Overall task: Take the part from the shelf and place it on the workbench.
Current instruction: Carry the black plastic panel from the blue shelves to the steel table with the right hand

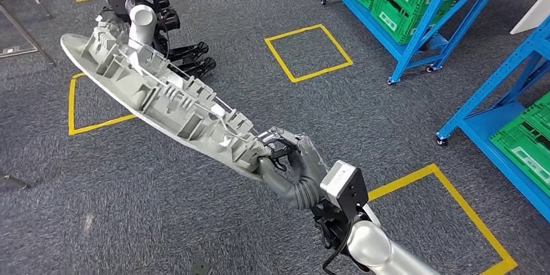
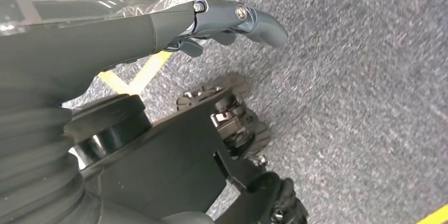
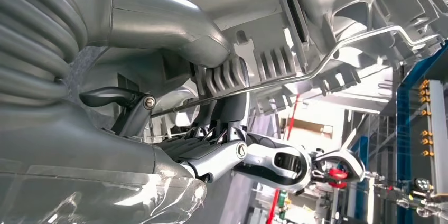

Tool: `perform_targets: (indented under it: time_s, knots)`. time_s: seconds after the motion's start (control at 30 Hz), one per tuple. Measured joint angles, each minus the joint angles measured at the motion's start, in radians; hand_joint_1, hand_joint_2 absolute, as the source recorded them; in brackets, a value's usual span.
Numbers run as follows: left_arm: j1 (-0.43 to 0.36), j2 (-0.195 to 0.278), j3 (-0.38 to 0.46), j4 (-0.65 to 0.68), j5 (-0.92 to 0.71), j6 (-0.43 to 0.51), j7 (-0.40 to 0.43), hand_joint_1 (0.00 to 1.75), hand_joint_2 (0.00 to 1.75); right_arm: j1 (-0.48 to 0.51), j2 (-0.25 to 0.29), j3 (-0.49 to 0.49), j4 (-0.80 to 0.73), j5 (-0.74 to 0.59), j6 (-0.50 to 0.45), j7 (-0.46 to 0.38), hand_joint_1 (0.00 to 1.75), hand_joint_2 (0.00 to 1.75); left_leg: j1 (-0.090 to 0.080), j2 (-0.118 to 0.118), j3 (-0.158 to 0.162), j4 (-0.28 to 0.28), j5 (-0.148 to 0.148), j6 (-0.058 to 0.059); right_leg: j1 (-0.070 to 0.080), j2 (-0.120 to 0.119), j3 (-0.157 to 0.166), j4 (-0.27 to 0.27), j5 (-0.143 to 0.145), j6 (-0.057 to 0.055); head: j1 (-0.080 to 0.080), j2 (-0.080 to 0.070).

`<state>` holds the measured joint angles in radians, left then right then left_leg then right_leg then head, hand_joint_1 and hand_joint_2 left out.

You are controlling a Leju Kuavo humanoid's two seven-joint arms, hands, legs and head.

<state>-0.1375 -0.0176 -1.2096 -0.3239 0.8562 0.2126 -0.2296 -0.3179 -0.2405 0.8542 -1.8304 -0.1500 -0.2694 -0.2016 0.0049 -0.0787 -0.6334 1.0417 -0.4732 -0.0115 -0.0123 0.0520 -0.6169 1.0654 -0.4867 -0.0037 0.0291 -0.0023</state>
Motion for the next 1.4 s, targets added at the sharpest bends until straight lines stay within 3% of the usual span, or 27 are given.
perform_targets:
  time_s: [0.07,0.13,0.2,0.27,0.3,0.33,0.37,0.43,0.47,0.5,0.57,0.63,0.73,0.77,0.8,0.83,0.87,0.93,0.97,1.03,1.1,1.13,1.17,1.23,1.3,1.33,1.4]
  knots:
    - [0.001,0.000,0.000,0.000,-0.001,0.000,0.002,0.00,1.75,-0.001,0.000,0.000,-0.005,0.000,-0.001,0.002,1.75,1.75,0.004,-0.011,-0.004,-0.002,0.002,-0.011,0.001,-0.012,0.003,-0.009,0.002,-0.005,0.001,0.000]
    - [0.002,0.001,-0.001,0.000,-0.001,-0.001,0.003,0.00,1.75,-0.001,0.000,-0.001,-0.007,0.000,-0.002,0.003,1.75,1.75,0.002,0.006,-0.012,0.017,-0.013,-0.024,-0.004,-0.027,0.010,-0.018,0.005,-0.014,-0.004,0.000]
    - [-0.001,0.000,-0.001,0.000,0.000,-0.001,0.003,0.00,1.75,-0.003,0.001,-0.002,-0.008,0.000,-0.002,0.003,1.75,1.75,0.003,0.041,-0.050,0.103,-0.060,-0.037,-0.007,-0.046,0.017,-0.023,0.005,-0.020,-0.013,0.000]
    - [-0.003,0.000,-0.001,0.000,0.002,-0.001,0.003,0.00,1.75,-0.005,0.001,-0.003,-0.009,0.000,0.000,0.003,1.75,1.75,0.008,0.058,-0.102,0.215,-0.102,-0.045,-0.007,-0.066,0.021,-0.022,0.001,-0.022,-0.017,0.000]
    - [-0.003,0.000,-0.001,0.000,0.002,-0.001,0.003,0.00,1.75,-0.005,0.001,-0.004,-0.009,0.000,0.001,0.003,1.75,1.75,0.010,0.062,-0.113,0.239,-0.102,-0.047,-0.007,-0.075,0.023,-0.022,0.000,-0.022,-0.017,0.000]
    - [-0.002,0.001,-0.001,0.000,0.003,-0.001,0.003,0.00,1.75,-0.006,0.001,-0.004,-0.009,0.000,0.002,0.003,1.75,1.75,0.012,0.065,-0.106,0.224,-0.084,-0.048,-0.008,-0.083,0.025,-0.022,-0.002,-0.020,-0.017,0.000]
    - [-0.002,0.001,-0.001,0.000,0.003,-0.001,0.003,0.00,1.75,-0.006,0.001,-0.003,-0.009,0.000,0.003,0.003,1.75,1.75,0.013,0.070,-0.080,0.175,-0.051,-0.047,-0.008,-0.090,0.028,-0.022,-0.005,-0.017,-0.017,0.000]
    - [-0.004,0.001,-0.002,0.000,0.002,-0.001,0.003,0.00,1.75,-0.010,0.001,-0.003,-0.009,0.000,0.007,0.003,1.75,1.75,0.009,0.098,-0.018,0.053,-0.004,-0.042,-0.005,-0.103,0.035,-0.021,-0.011,-0.008,-0.017,0.000]
    - [-0.006,0.001,-0.002,0.000,0.002,-0.001,0.003,0.00,1.75,-0.014,0.001,-0.003,-0.009,0.000,0.009,0.003,1.75,1.75,0.006,0.111,0.001,0.014,0.005,-0.035,-0.003,-0.109,0.036,-0.021,-0.013,-0.002,-0.017,0.000]
    - [-0.007,0.000,-0.002,0.000,0.002,-0.001,0.003,0.00,1.75,-0.016,0.001,-0.003,-0.009,0.000,0.009,0.003,1.75,1.75,0.002,0.117,0.008,-0.003,0.002,-0.027,-0.001,-0.115,0.038,-0.022,-0.015,0.004,-0.016,0.000]
    - [-0.006,0.001,-0.002,0.000,0.002,-0.001,0.003,0.00,1.75,-0.020,0.001,-0.003,-0.009,0.000,0.010,0.003,1.75,1.75,-0.002,0.107,0.008,-0.007,0.002,-0.010,0.000,-0.128,0.042,-0.027,-0.016,0.016,-0.013,0.000]
    - [-0.005,0.002,-0.002,0.000,0.002,-0.001,0.003,0.00,1.75,-0.023,0.001,-0.003,-0.009,0.000,0.011,0.003,1.75,1.75,0.001,0.094,0.010,-0.012,0.004,0.003,-0.003,-0.113,0.037,-0.008,-0.037,0.025,-0.009,0.000]
    - [-0.008,0.002,-0.002,0.000,0.002,-0.001,0.003,0.00,1.75,-0.025,0.001,-0.003,-0.009,0.000,0.012,0.003,1.75,1.75,0.001,0.074,0.011,-0.015,0.005,0.017,-0.004,-0.065,-0.037,0.150,-0.118,0.026,0.001,0.000]
    - [-0.008,0.002,-0.002,0.000,0.002,-0.001,0.003,0.00,1.75,-0.025,0.001,-0.003,-0.008,0.000,0.012,0.003,1.75,1.75,-0.001,0.066,0.011,-0.014,0.004,0.019,-0.003,-0.060,-0.068,0.208,-0.135,0.024,0.003,0.000]
    - [-0.008,0.002,-0.002,0.000,0.002,-0.001,0.003,0.00,1.75,-0.025,0.001,-0.002,-0.008,0.000,0.012,0.003,1.75,1.75,-0.004,0.057,0.011,-0.013,0.003,0.021,-0.002,-0.058,-0.089,0.240,-0.134,0.022,0.004,0.000]
    - [-0.007,0.002,-0.002,0.000,0.002,-0.001,0.003,0.00,1.75,-0.024,0.001,-0.002,-0.007,0.000,0.012,0.003,1.75,1.75,-0.006,0.047,0.012,-0.012,0.002,0.022,-0.001,-0.057,-0.095,0.238,-0.114,0.019,0.004,0.000]
    - [-0.007,0.002,-0.002,0.000,0.002,-0.001,0.003,0.00,1.75,-0.024,0.001,-0.002,-0.007,0.000,0.012,0.003,1.75,1.75,-0.007,0.037,0.013,-0.010,0.001,0.022,0.001,-0.053,-0.082,0.198,-0.079,0.014,0.004,0.000]
    - [-0.007,0.001,-0.001,0.000,0.003,0.000,0.003,0.00,1.75,-0.025,0.001,-0.002,-0.006,0.000,0.012,0.003,1.75,1.75,-0.009,0.017,0.011,-0.005,-0.002,0.019,0.003,-0.022,-0.038,0.077,-0.008,0.001,0.002,0.000]
    - [-0.008,0.000,-0.001,0.000,0.003,0.001,0.004,0.00,1.75,-0.025,0.001,-0.002,-0.006,0.000,0.013,0.002,1.75,1.75,-0.008,0.009,0.008,-0.003,-0.002,0.015,0.003,-0.007,-0.019,0.029,0.009,-0.003,0.001,0.000]
    - [-0.007,-0.001,-0.001,0.000,0.003,0.004,0.005,0.00,1.75,-0.026,0.001,-0.002,-0.006,0.000,0.014,0.001,1.75,1.75,-0.003,-0.005,-0.002,0.000,0.001,0.005,0.007,0.004,-0.006,-0.005,0.009,-0.006,0.000,0.000]
    - [-0.004,0.000,-0.002,0.000,0.002,0.006,0.005,0.00,1.75,-0.027,0.001,-0.002,-0.006,0.000,0.014,0.001,1.75,1.75,-0.001,-0.010,-0.006,-0.001,0.001,-0.007,0.006,-0.010,-0.001,-0.017,0.008,-0.011,0.003,0.000]
    - [-0.003,0.000,-0.002,0.000,0.002,0.007,0.005,0.00,1.75,-0.027,0.002,-0.002,-0.006,0.000,0.015,0.001,1.75,1.75,-0.003,0.001,-0.010,0.010,-0.008,-0.013,0.003,-0.019,0.004,-0.023,0.010,-0.016,0.001,0.000]
    - [-0.004,0.001,-0.002,0.000,0.002,0.007,0.005,0.00,1.75,-0.027,0.003,-0.002,-0.006,0.000,0.015,0.000,1.75,1.75,-0.003,0.017,-0.023,0.039,-0.026,-0.019,-0.001,-0.029,0.010,-0.029,0.011,-0.020,-0.002,0.000]
    - [-0.006,0.001,-0.002,0.000,0.002,0.007,0.006,0.00,1.75,-0.028,0.004,-0.002,-0.006,0.000,0.015,-0.002,1.75,1.75,0.002,0.051,-0.074,0.148,-0.077,-0.033,-0.003,-0.050,0.019,-0.032,0.009,-0.025,-0.009,0.000]
    - [-0.006,0.002,-0.002,0.000,0.002,0.007,0.008,0.00,1.75,-0.028,0.004,-0.001,-0.006,0.000,0.015,-0.003,1.75,1.75,0.010,0.062,-0.122,0.243,-0.103,-0.043,-0.004,-0.069,0.025,-0.031,0.004,-0.025,-0.011,0.000]
    - [-0.006,0.004,-0.002,0.000,0.002,0.005,0.009,0.00,1.75,-0.028,0.004,-0.001,-0.006,0.000,0.015,-0.004,1.75,1.75,0.013,0.064,-0.124,0.245,-0.091,-0.047,-0.004,-0.077,0.028,-0.031,0.001,-0.023,-0.011,0.000]
    - [-0.008,0.008,-0.002,0.000,0.003,0.001,0.012,0.00,1.75,-0.028,0.005,0.000,-0.006,0.000,0.015,-0.005,1.75,1.75,0.018,0.076,-0.076,0.147,-0.027,-0.050,-0.006,-0.092,0.036,-0.030,-0.005,-0.016,-0.011,0.000]
